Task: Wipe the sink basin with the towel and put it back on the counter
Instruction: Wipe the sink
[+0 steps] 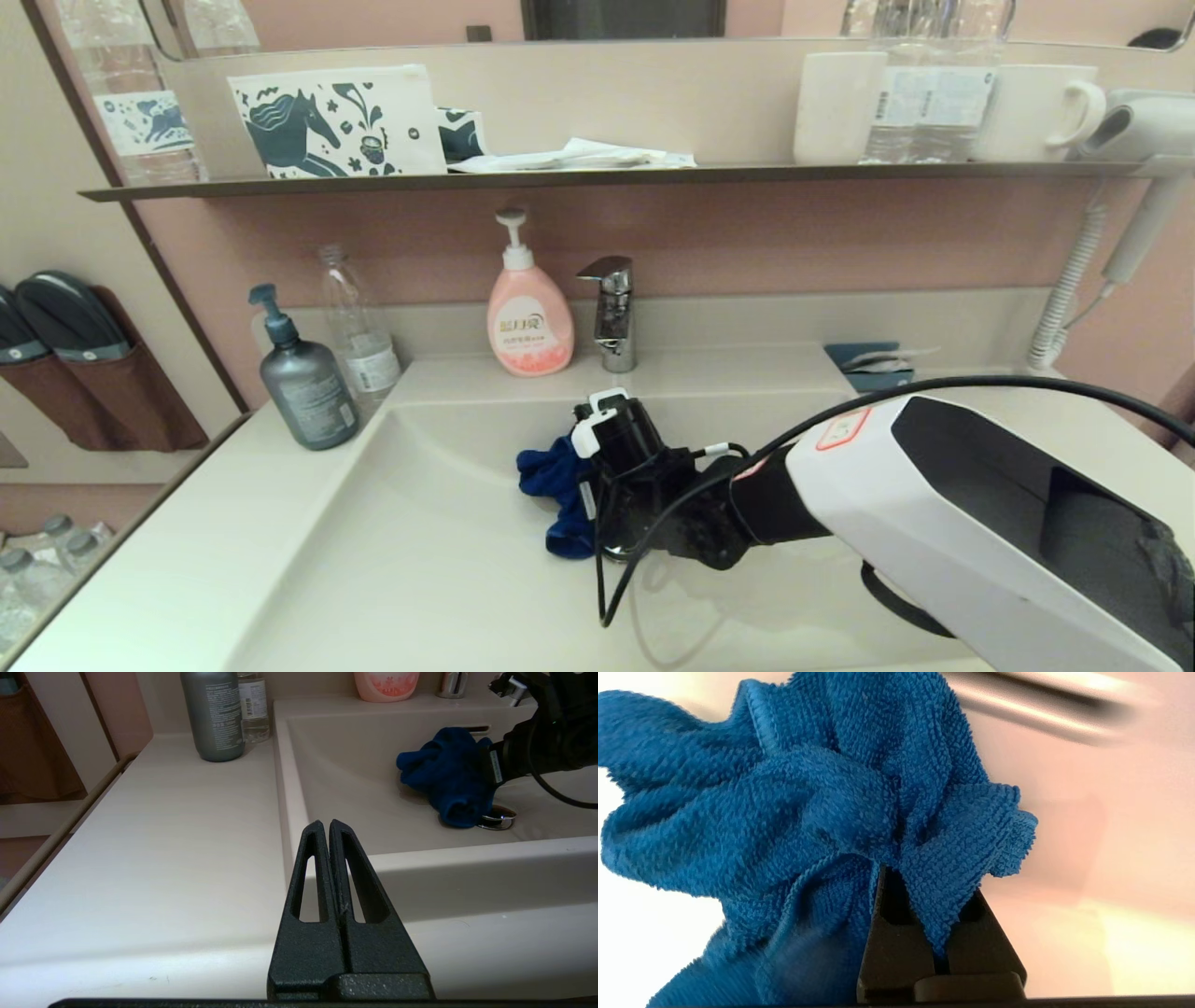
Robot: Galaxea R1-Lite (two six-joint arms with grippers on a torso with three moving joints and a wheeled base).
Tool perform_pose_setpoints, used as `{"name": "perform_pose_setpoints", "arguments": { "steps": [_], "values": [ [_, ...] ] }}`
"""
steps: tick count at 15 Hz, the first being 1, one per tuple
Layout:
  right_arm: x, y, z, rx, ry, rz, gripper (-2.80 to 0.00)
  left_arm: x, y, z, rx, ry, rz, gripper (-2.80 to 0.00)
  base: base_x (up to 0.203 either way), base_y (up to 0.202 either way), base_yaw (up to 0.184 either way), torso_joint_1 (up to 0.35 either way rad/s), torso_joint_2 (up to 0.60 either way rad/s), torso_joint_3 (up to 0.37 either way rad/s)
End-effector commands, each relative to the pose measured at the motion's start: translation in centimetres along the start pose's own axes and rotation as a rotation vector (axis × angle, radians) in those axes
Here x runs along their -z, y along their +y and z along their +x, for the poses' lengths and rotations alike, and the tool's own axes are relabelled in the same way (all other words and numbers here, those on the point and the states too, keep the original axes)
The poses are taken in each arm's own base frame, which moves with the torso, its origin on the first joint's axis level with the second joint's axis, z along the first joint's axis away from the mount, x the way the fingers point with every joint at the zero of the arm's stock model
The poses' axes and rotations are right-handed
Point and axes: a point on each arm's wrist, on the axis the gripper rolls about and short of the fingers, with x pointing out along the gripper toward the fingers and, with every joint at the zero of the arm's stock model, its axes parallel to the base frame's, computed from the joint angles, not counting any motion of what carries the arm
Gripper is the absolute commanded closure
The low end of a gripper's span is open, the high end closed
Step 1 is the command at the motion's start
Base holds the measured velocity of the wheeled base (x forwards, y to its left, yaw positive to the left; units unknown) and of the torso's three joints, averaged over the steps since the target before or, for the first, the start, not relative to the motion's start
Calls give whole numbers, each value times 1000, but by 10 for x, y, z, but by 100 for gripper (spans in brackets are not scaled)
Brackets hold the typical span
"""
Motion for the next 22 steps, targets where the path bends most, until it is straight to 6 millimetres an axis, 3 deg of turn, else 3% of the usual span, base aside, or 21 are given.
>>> {"name": "perform_pose_setpoints", "arguments": {
  "steps": [1,7,16,19,22],
  "values": [
    [-15,-49,-3,97,-1,41,0,0,0,0,0,2,0,0,0,0,0,0,0,0],
    [-2,-101,-13,225,84,21,0,0,0,0,0,0,0,0,0,0,0,0,0,0],
    [-18,-175,-70,346,84,55,0,0,0,0,0,0,0,0,0,0,0,0,0,0],
    [-20,-170,-94,322,74,45,0,0,0,0,0,0,0,0,0,0,0,0,0,0],
    [-5,-161,-115,303,189,-21,0,0,0,0,0,0,0,0,0,0,0,0,0,0]
  ]
}}
